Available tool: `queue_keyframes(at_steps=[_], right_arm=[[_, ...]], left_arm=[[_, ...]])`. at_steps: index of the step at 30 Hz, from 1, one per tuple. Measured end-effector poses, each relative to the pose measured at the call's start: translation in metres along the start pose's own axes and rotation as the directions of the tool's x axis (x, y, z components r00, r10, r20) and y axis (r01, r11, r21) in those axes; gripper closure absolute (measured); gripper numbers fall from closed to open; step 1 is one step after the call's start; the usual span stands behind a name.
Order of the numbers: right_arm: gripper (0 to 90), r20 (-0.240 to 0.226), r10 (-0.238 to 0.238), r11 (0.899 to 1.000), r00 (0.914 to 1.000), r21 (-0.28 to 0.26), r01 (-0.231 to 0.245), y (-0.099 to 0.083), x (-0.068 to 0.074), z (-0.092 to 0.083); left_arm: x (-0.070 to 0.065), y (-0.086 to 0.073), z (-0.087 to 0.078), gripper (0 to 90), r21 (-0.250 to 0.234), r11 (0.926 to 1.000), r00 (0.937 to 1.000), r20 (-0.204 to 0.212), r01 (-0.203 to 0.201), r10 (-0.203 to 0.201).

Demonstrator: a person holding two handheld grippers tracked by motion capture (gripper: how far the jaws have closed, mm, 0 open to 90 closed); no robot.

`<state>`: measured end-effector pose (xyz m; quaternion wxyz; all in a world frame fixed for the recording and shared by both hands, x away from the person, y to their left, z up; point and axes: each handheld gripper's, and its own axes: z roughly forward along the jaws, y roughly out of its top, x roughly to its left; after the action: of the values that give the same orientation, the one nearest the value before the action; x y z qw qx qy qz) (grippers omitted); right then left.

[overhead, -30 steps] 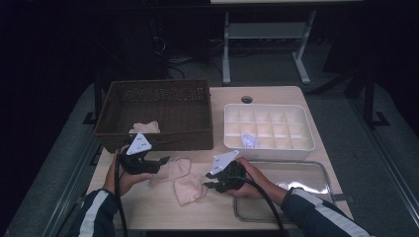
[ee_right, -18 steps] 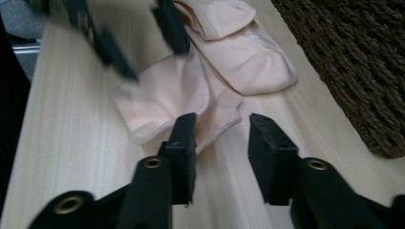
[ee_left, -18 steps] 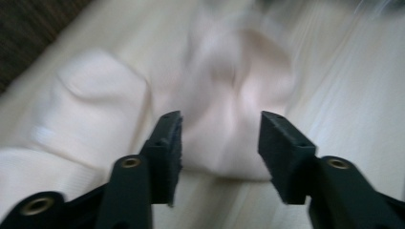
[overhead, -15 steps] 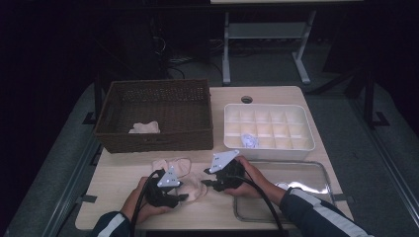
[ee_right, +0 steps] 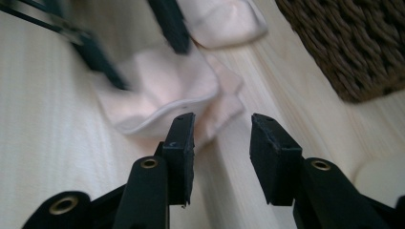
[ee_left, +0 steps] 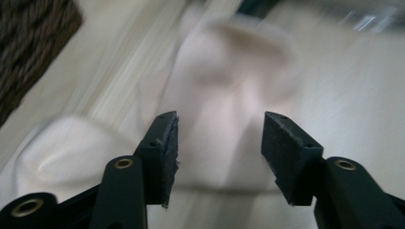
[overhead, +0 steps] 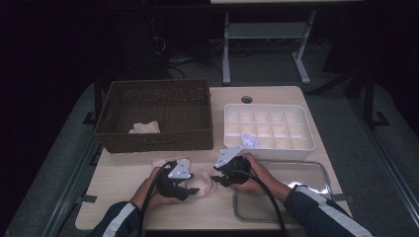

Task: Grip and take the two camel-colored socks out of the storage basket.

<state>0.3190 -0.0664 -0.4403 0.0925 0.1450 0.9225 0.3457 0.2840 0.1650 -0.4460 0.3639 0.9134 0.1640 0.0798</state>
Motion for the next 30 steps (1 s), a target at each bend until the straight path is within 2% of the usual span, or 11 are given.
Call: queue_keyframes(at_steps=[4,9,11,12,13,15,19,21,23,25,30], right_arm=[[59.0,0.008,0.004,1.0,1.0,-0.006,-0.004,0.0,-0.003,-0.001],[57.7,0.014,-0.003,1.0,0.9999,-0.021,0.004,0.002,0.0,0.0],[57.9,0.016,0.0,1.0,0.9999,-0.025,0.001,0.002,0.0,-0.001],[58.2,0.015,0.002,1.0,0.9999,-0.028,-0.001,0.002,0.0,0.0],[58.5,0.01,0.005,1.0,0.9999,-0.027,-0.004,0.002,-0.001,0.0],[59.1,0.005,0.01,1.0,0.9999,-0.023,-0.01,0.002,-0.001,0.002],[61.5,0.002,0.028,0.999,0.9996,-0.035,-0.028,0.003,-0.002,0.004],[63.2,0.013,0.019,1.0,0.9997,-0.024,-0.019,0.003,-0.001,0.008],[64.0,0.017,0.018,1.0,0.9997,-0.003,-0.018,0.002,-0.002,0.012],[63.9,0.012,0.027,1.0,0.9996,0.008,-0.027,0.001,-0.002,0.016],[63.9,0.02,-0.016,0.999,0.9997,0.033,0.015,-0.003,0.001,0.022]], left_arm=[[-0.016,0.013,0.002,46.3,-0.03,0.9995,0.9995,0.03,0.011,-0.01],[-0.025,0.02,0.027,50.4,0.034,0.9993,0.9998,0.011,0.018,-0.019],[-0.023,0.02,0.033,60.6,0.059,0.9982,0.9999,0.003,0.014,-0.014],[-0.022,0.02,0.034,70.1,0.073,0.9973,1.0,-0.003,0.008,-0.008],[-0.022,0.02,0.034,74.1,0.066,0.9978,1.0,0.001,-0.003,0.003],[-0.022,0.02,0.034,83.9,0.067,0.9977,0.9997,0.023,-0.005,0.004],[-0.026,0.019,0.032,86.9,0.06,0.9979,0.9976,0.067,-0.024,0.02],[-0.027,0.019,0.03,86.9,0.045,0.9989,0.9974,0.072,-0.011,0.008],[-0.027,0.019,0.024,86.7,0.02,0.9995,0.9971,0.073,-0.023,0.022],[-0.027,0.018,0.016,86.0,-0.006,0.9999,0.9981,0.061,-0.009,0.009],[-0.026,0.011,-0.007,85.6,-0.052,0.9985,0.9993,0.034,0.019,-0.018]])
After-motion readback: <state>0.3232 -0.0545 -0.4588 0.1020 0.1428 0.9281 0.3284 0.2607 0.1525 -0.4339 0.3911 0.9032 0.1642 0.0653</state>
